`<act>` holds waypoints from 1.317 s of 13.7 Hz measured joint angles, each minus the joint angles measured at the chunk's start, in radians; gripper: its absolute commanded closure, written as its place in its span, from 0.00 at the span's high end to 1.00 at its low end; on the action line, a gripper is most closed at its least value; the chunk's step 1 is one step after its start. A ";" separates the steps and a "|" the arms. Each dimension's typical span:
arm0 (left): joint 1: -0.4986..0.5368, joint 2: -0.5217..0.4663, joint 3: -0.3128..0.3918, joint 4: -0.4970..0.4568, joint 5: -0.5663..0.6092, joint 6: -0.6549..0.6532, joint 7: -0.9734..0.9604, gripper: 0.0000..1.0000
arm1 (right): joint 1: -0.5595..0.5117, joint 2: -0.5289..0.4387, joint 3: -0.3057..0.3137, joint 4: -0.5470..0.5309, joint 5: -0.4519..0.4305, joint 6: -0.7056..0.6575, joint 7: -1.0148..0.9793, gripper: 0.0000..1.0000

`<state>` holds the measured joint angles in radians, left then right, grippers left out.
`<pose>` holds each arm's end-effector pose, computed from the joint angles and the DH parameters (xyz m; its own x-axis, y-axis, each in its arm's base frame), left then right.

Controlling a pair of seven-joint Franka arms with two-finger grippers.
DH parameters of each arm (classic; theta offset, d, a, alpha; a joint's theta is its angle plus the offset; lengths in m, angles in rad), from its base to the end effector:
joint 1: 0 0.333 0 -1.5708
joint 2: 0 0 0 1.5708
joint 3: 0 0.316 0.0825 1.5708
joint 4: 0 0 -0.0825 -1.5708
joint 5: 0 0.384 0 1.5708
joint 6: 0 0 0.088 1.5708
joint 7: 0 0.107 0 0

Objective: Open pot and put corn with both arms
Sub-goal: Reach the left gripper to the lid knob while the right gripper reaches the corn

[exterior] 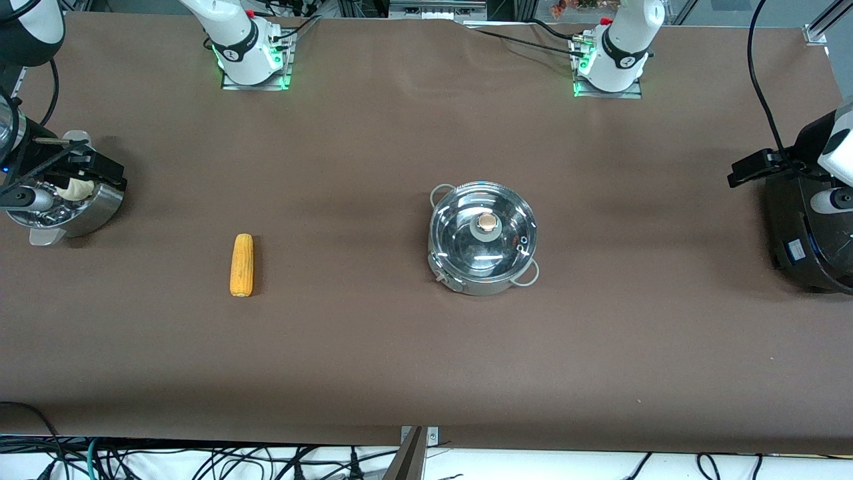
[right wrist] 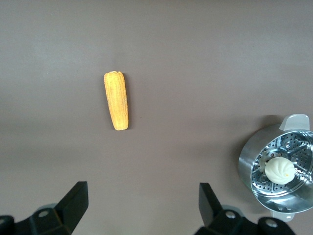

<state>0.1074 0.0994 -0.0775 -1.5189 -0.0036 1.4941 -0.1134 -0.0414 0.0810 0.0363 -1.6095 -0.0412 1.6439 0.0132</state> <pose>0.5746 0.0189 0.5865 0.9821 0.1417 -0.1241 0.1425 -0.9898 -0.0028 0.5818 -0.0079 0.5665 0.9988 -0.0153 -0.0461 -0.0135 -0.9992 0.0386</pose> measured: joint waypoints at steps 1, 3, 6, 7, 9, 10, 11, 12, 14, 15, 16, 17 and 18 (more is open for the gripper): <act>0.000 0.000 0.000 0.000 0.000 0.000 0.000 1.00 | 0.000 0.000 0.000 0.000 0.000 0.001 0.000 1.00; 0.000 0.000 0.000 0.000 0.000 0.000 0.000 1.00 | 0.000 0.005 0.001 0.000 0.000 0.001 0.000 1.00; 0.000 0.000 -0.003 0.000 0.000 0.000 0.000 1.00 | 0.000 0.019 0.003 0.000 0.000 0.002 0.000 1.00; 0.000 0.000 -0.003 0.000 0.000 0.000 0.000 1.00 | 0.000 0.032 0.003 0.000 0.000 0.003 0.000 1.00; -0.001 0.000 -0.003 0.000 0.000 0.000 0.000 1.00 | 0.000 0.062 0.003 0.000 0.000 0.024 0.000 1.00; -0.004 0.000 -0.005 0.000 0.000 0.000 0.000 1.00 | 0.000 0.075 0.003 0.000 0.000 0.034 0.000 1.00; -0.007 0.000 -0.009 0.000 0.000 0.000 0.001 1.00 | 0.000 0.088 0.003 0.000 0.000 0.038 0.000 1.00; -0.009 0.000 -0.013 0.000 0.000 0.001 0.001 1.00 | 0.000 0.101 0.003 0.000 0.000 0.044 0.000 1.00; -0.015 -0.001 -0.018 -0.008 0.000 0.000 0.002 1.00 | 0.000 0.127 0.004 0.001 0.004 0.086 0.000 1.00; -0.023 -0.001 -0.020 -0.018 0.000 -0.001 0.004 1.00 | 0.001 0.142 0.004 0.001 0.013 0.108 0.000 1.00; -0.033 -0.001 -0.023 -0.026 0.000 -0.001 0.005 1.00 | 0.001 0.159 0.004 0.001 0.027 0.127 0.000 1.00; -0.040 -0.001 -0.031 -0.031 -0.006 -0.001 0.005 1.00 | 0.001 0.180 0.005 0.000 0.040 0.148 0.000 1.00; -0.045 -0.001 -0.047 -0.033 -0.021 -0.001 0.001 1.00 | 0.004 0.205 0.007 0.000 0.047 0.177 0.000 1.00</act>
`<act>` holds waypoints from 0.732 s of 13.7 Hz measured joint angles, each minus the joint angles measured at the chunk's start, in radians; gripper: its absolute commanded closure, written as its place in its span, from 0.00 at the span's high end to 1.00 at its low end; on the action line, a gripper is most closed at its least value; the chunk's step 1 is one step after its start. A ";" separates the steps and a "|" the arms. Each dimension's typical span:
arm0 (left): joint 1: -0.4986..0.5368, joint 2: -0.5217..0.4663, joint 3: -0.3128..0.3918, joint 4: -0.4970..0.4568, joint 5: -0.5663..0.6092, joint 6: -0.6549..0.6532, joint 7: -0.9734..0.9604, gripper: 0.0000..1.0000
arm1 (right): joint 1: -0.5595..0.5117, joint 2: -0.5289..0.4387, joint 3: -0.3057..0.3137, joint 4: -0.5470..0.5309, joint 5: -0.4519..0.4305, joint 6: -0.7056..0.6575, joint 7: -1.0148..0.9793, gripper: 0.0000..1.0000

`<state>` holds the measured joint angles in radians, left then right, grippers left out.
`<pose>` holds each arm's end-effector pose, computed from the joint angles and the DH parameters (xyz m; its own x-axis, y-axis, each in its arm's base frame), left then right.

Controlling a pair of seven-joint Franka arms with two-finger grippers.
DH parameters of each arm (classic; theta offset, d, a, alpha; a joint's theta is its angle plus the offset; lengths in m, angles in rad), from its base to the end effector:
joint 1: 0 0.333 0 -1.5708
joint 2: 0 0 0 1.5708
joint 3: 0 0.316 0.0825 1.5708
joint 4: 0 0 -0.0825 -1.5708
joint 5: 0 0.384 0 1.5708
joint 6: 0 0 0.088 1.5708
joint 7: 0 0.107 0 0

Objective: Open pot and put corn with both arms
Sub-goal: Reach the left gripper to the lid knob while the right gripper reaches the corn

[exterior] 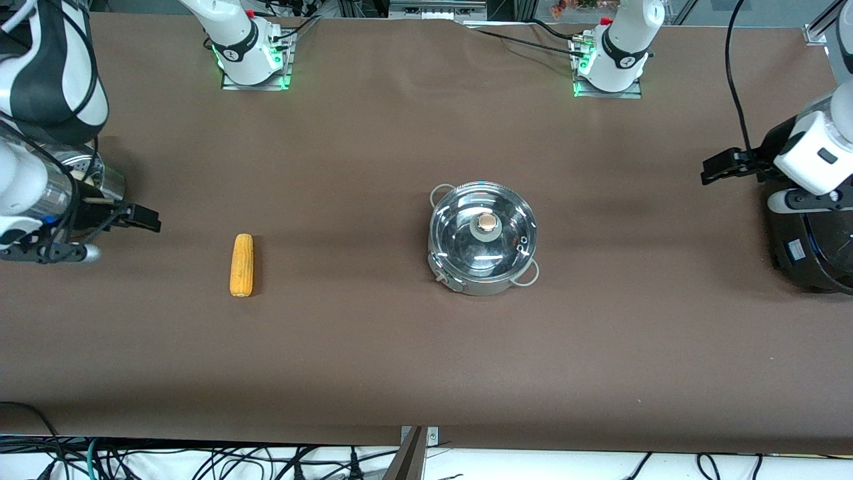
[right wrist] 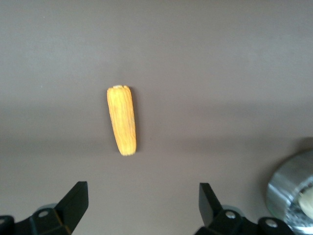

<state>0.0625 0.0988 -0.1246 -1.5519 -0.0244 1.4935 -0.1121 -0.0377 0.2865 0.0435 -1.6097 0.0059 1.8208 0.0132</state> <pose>0.5715 -0.0350 0.5719 0.9862 0.0475 -0.1589 0.0511 -0.9985 0.0189 0.6383 0.0016 0.4551 0.9971 -0.0097 -0.0753 -0.0110 -0.9998 -0.0169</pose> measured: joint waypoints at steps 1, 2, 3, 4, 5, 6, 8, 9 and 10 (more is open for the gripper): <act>-0.005 0.000 -0.018 -0.002 -0.016 0.000 -0.018 1.00 | 0.007 0.030 0.003 0.000 0.002 0.035 0.000 1.00; -0.012 0.001 -0.036 -0.004 -0.024 0.002 -0.055 1.00 | 0.018 0.060 0.006 0.000 0.002 0.069 0.002 1.00; -0.019 0.002 -0.057 -0.009 -0.027 0.009 -0.095 1.00 | 0.030 0.090 0.007 0.000 0.003 0.097 0.005 1.00; -0.025 0.005 -0.086 -0.015 -0.028 0.021 -0.129 1.00 | 0.042 0.118 0.008 0.001 0.003 0.119 0.007 1.00; -0.032 0.011 -0.115 -0.020 -0.028 0.038 -0.155 1.00 | 0.051 0.142 0.008 0.001 0.003 0.138 0.009 1.00; -0.048 0.022 -0.137 -0.024 -0.030 0.058 -0.178 1.00 | 0.055 0.164 0.008 0.001 0.008 0.156 0.010 1.00; -0.095 0.059 -0.159 -0.028 -0.047 0.116 -0.252 1.00 | 0.057 0.203 0.008 0.000 0.029 0.197 0.010 1.00; -0.122 0.084 -0.164 -0.029 -0.059 0.157 -0.299 1.00 | 0.058 0.222 0.008 0.000 0.032 0.224 0.010 1.00; -0.148 0.112 -0.168 -0.031 -0.062 0.198 -0.341 1.00 | 0.059 0.242 0.008 0.000 0.033 0.254 0.010 1.00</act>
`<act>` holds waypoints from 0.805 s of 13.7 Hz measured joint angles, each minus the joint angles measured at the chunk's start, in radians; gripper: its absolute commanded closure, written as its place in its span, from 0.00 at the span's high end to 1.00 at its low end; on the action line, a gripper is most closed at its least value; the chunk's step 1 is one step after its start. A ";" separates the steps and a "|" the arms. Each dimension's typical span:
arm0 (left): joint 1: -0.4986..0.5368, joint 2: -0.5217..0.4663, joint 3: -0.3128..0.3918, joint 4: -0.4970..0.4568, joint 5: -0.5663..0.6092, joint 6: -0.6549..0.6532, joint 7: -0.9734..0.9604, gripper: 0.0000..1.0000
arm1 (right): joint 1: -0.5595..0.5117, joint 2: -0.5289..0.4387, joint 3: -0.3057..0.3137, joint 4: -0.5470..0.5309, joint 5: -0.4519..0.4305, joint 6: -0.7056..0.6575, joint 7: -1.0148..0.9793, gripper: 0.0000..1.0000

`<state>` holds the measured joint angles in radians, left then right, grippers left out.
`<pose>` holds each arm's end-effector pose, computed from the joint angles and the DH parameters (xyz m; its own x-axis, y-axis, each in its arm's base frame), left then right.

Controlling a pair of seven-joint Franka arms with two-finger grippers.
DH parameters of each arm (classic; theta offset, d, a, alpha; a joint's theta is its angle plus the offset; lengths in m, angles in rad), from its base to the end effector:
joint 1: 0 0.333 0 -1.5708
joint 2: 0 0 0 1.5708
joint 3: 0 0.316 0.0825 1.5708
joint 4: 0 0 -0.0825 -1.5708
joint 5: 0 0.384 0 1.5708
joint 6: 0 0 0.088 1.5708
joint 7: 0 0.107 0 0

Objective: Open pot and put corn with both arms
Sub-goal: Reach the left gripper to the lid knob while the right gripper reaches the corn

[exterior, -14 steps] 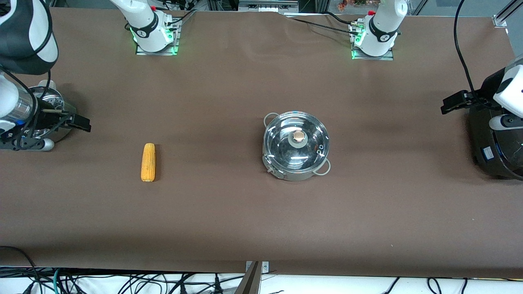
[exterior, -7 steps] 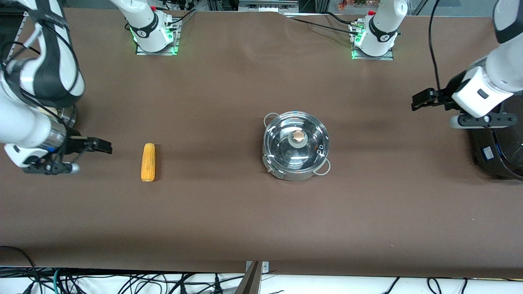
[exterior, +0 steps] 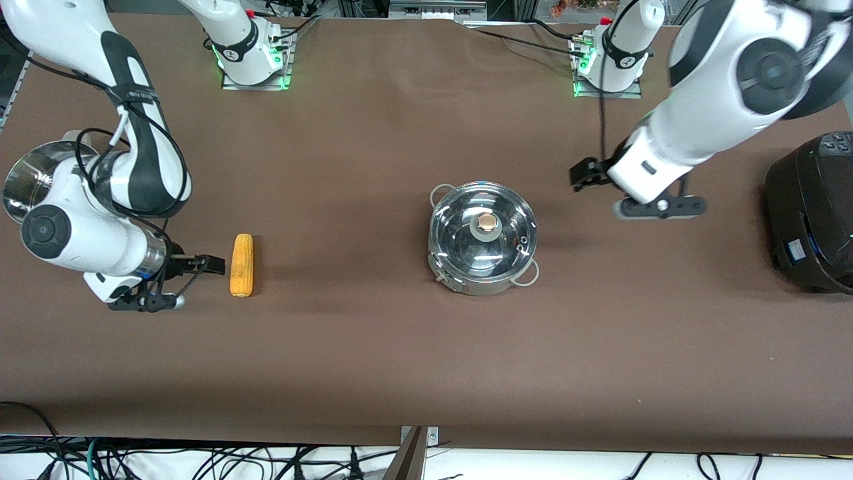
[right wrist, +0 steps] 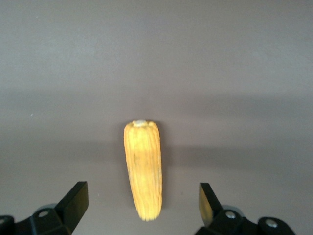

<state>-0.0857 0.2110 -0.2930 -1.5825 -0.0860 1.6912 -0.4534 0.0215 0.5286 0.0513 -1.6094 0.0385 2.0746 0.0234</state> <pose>0.5735 -0.2214 0.5108 0.9854 0.0847 -0.1479 0.0984 -0.9912 0.0882 0.6782 0.0471 0.3156 0.9976 0.0254 -0.0649 0.0217 -0.9981 -0.0568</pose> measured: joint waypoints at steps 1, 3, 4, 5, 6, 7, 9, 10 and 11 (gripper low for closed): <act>-0.024 0.027 -0.004 -0.001 0.000 0.036 -0.037 1.00 | 0.002 0.019 0.000 0.000 0.000 0.026 0.000 1.00; -0.074 0.074 -0.008 -0.002 0.000 0.087 -0.102 1.00 | 0.013 0.055 0.000 -0.002 0.001 0.071 0.000 1.00; -0.097 0.095 -0.009 -0.002 0.000 0.111 -0.134 1.00 | 0.019 0.070 0.000 -0.005 0.001 0.092 0.000 1.00; -0.117 0.113 -0.009 -0.002 0.000 0.132 -0.161 1.00 | 0.023 0.081 0.000 -0.011 0.001 0.112 0.000 1.00; -0.132 0.128 -0.009 -0.002 0.000 0.152 -0.179 1.00 | 0.027 0.088 0.000 -0.019 0.001 0.132 -0.001 1.00; -0.143 0.143 -0.009 -0.002 0.002 0.172 -0.189 1.00 | 0.032 0.090 0.000 -0.030 0.001 0.154 -0.001 1.00; -0.163 0.173 -0.009 -0.002 0.025 0.203 -0.195 1.00 | 0.041 0.090 0.001 -0.063 0.001 0.214 -0.003 1.00; -0.177 0.191 -0.009 -0.003 0.044 0.209 -0.211 1.00 | 0.045 0.090 0.001 -0.086 0.001 0.252 -0.003 1.00; -0.192 0.209 -0.009 -0.003 0.056 0.218 -0.231 1.00 | 0.048 0.091 0.001 -0.109 0.000 0.282 -0.005 1.00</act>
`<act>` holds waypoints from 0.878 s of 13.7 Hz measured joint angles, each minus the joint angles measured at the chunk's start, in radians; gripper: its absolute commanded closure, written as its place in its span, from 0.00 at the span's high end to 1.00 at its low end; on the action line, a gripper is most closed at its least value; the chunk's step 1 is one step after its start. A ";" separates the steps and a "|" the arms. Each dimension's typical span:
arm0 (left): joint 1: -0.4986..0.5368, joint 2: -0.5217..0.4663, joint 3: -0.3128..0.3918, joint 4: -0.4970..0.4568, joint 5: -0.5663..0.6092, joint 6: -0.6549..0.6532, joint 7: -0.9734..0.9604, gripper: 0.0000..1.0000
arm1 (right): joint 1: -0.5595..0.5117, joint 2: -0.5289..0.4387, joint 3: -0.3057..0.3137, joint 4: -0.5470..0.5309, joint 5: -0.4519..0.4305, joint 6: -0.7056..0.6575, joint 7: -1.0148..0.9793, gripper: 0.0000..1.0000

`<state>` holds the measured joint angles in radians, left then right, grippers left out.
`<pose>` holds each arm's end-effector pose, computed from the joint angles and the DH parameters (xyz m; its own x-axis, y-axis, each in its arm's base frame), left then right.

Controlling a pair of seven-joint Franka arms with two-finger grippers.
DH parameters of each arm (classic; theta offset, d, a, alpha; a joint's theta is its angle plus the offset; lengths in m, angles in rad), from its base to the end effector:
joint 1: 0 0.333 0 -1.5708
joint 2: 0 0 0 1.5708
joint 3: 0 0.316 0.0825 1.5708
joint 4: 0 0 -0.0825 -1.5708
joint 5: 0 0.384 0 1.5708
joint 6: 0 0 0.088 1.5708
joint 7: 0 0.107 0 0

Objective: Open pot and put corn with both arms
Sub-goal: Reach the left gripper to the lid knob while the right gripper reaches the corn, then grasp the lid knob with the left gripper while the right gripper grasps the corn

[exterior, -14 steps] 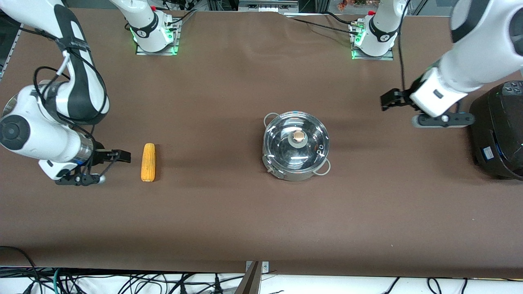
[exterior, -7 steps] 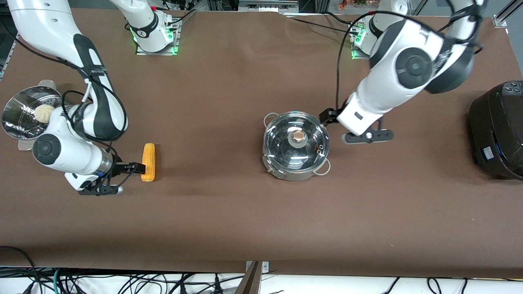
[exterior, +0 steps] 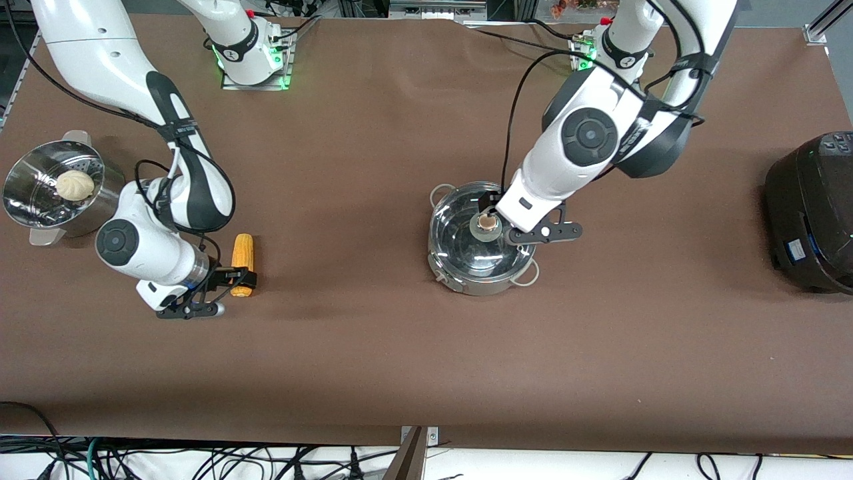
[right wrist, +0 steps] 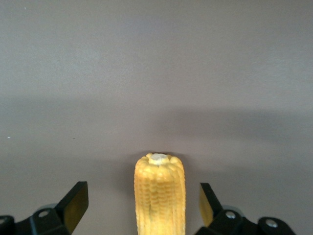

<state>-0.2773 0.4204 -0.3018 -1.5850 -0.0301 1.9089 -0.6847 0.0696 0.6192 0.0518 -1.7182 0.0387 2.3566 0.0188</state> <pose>0.5673 -0.3444 0.3971 0.9792 0.1297 -0.1561 0.1411 -0.9879 0.0643 0.6699 0.0788 0.2307 0.9977 0.0650 0.0175 0.0659 -0.9961 -0.0582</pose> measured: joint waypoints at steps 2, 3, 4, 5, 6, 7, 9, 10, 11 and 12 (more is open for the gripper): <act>-0.028 0.033 0.000 0.000 0.025 0.052 -0.039 1.00 | 0.002 0.000 0.000 -0.030 -0.001 0.029 -0.025 1.00; -0.039 0.044 0.000 0.001 0.032 0.072 -0.054 1.00 | 0.002 0.000 0.000 -0.039 -0.001 0.036 -0.044 1.00; -0.046 0.053 0.000 0.001 0.033 0.078 -0.057 1.00 | 0.002 0.000 -0.001 -0.046 -0.001 0.045 -0.056 1.00; -0.051 0.059 0.000 0.001 0.034 0.079 -0.059 1.00 | 0.002 0.000 -0.001 -0.056 -0.001 0.059 -0.063 1.00; -0.053 0.063 0.000 0.001 0.038 0.080 -0.059 1.00 | 0.002 0.000 -0.002 -0.066 -0.001 0.070 -0.065 1.00; -0.053 0.067 0.000 0.001 0.045 0.080 -0.059 1.00 | 0.002 0.000 -0.002 -0.076 -0.001 0.076 -0.066 1.00; -0.053 0.074 0.001 0.001 0.051 0.082 -0.060 1.00 | 0.001 -0.002 -0.005 -0.093 -0.001 0.087 -0.075 1.00; -0.053 0.075 0.001 0.001 0.051 0.083 -0.060 1.00 | 0.001 -0.006 -0.006 -0.106 -0.001 0.103 -0.085 1.00; -0.055 0.077 0.001 0.001 0.051 0.083 -0.060 1.00 | 0.001 -0.010 -0.009 -0.125 -0.001 0.126 -0.098 1.00; -0.056 0.077 0.001 0.001 0.051 0.083 -0.060 0.99 | 0.000 -0.012 -0.011 -0.143 -0.001 0.149 -0.108 1.00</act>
<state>-0.3335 0.4978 -0.3012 -1.5842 0.0210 1.9924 -0.7444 0.0698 0.6068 0.0405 -1.8610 0.0380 2.5053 -0.0887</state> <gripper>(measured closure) 0.000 0.000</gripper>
